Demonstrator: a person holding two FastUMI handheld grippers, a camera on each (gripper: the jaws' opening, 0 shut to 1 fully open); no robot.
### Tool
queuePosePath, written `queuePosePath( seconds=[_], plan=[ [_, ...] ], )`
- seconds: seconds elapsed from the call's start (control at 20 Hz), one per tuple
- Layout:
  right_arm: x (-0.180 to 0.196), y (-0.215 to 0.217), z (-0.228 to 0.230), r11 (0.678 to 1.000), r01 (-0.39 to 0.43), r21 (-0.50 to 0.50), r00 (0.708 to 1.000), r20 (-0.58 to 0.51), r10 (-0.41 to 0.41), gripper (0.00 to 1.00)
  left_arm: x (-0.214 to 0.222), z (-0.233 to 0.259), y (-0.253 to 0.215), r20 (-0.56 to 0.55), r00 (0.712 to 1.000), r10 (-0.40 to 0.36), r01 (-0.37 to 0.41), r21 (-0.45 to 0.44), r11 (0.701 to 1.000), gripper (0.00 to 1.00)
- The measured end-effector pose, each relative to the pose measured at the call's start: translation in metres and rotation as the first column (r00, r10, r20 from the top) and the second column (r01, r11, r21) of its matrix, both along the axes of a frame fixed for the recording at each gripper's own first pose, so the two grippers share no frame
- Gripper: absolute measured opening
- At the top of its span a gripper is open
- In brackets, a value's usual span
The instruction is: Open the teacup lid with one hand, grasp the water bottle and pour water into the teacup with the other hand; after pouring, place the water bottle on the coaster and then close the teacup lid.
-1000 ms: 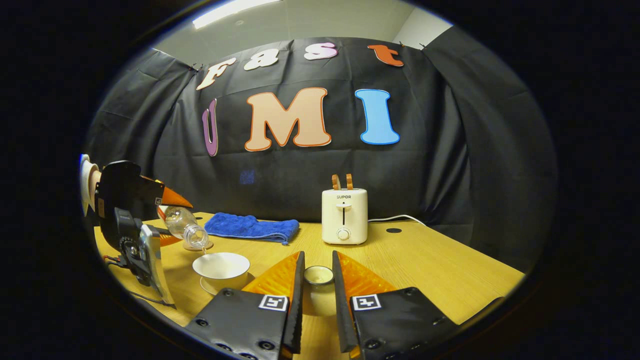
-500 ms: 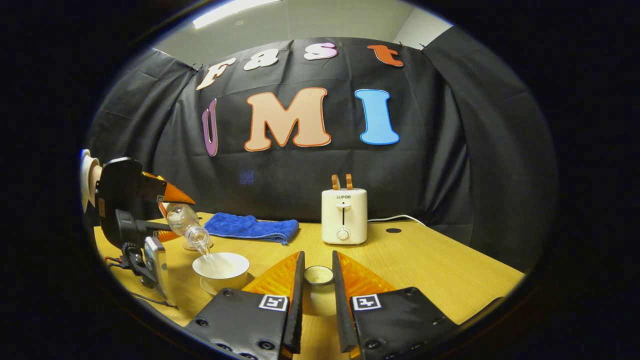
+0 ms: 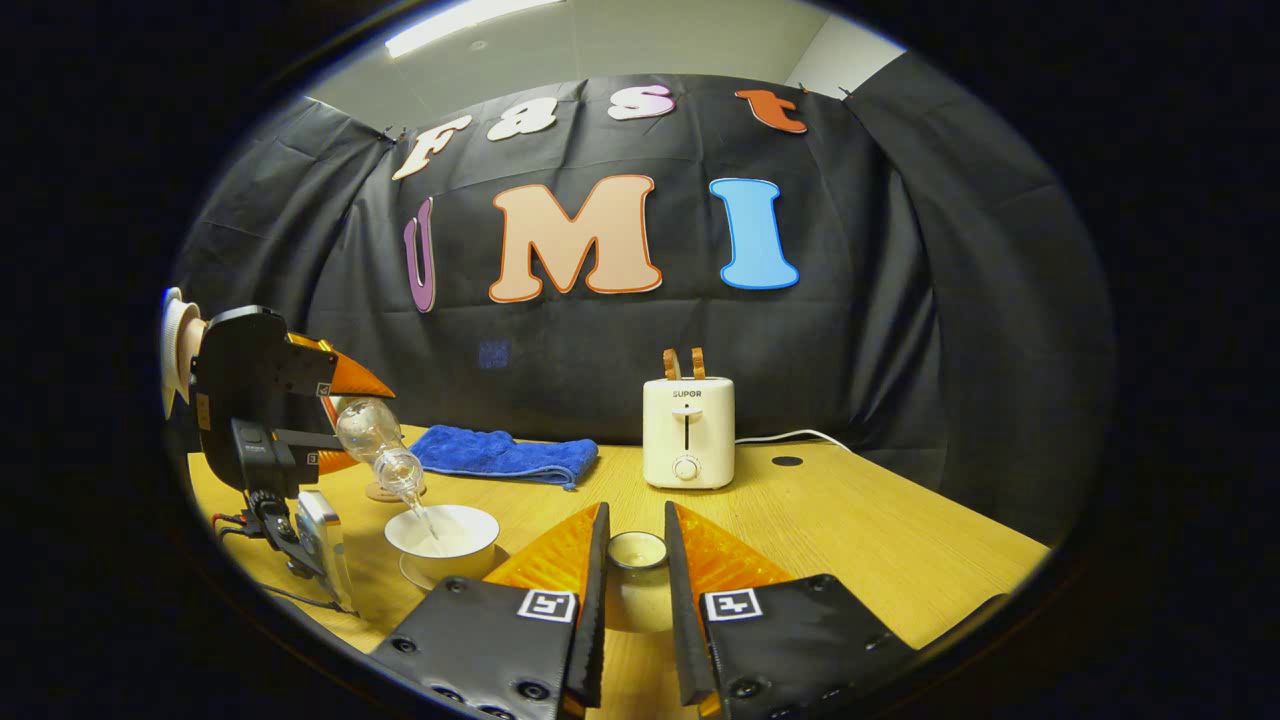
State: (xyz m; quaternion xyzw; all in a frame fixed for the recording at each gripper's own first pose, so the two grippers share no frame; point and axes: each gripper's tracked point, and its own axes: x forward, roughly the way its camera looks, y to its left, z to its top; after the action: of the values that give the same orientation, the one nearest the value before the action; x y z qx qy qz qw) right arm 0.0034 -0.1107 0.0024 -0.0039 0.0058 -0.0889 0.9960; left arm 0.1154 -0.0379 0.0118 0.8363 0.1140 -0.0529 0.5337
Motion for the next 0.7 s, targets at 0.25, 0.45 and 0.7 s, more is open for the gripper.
queuePosePath(
  seconds=[0.25, 0.45, 0.7],
  plan=[
    [0.0, 0.0, 0.0, 1.0, 0.0, 0.0, 1.0, 0.0, 0.0, 0.32, 0.006, 0.017, -0.005, 0.029, 0.999, -0.02, 0.019, 0.039, 0.999, 0.66],
    [0.001, 0.0, 0.0, 1.0, 0.0, 0.0, 1.0, 0.0, 0.0, 0.33, 0.006, 0.023, -0.009, 0.045, 0.998, -0.04, 0.037, 0.063, 0.997, 0.67],
    [0.001, 0.0, 0.0, 1.0, 0.002, 0.0, 1.0, 0.0, -0.002, 0.33, 0.005, 0.029, -0.012, 0.067, 0.996, -0.064, 0.057, 0.099, 0.994, 0.67]
  ],
)
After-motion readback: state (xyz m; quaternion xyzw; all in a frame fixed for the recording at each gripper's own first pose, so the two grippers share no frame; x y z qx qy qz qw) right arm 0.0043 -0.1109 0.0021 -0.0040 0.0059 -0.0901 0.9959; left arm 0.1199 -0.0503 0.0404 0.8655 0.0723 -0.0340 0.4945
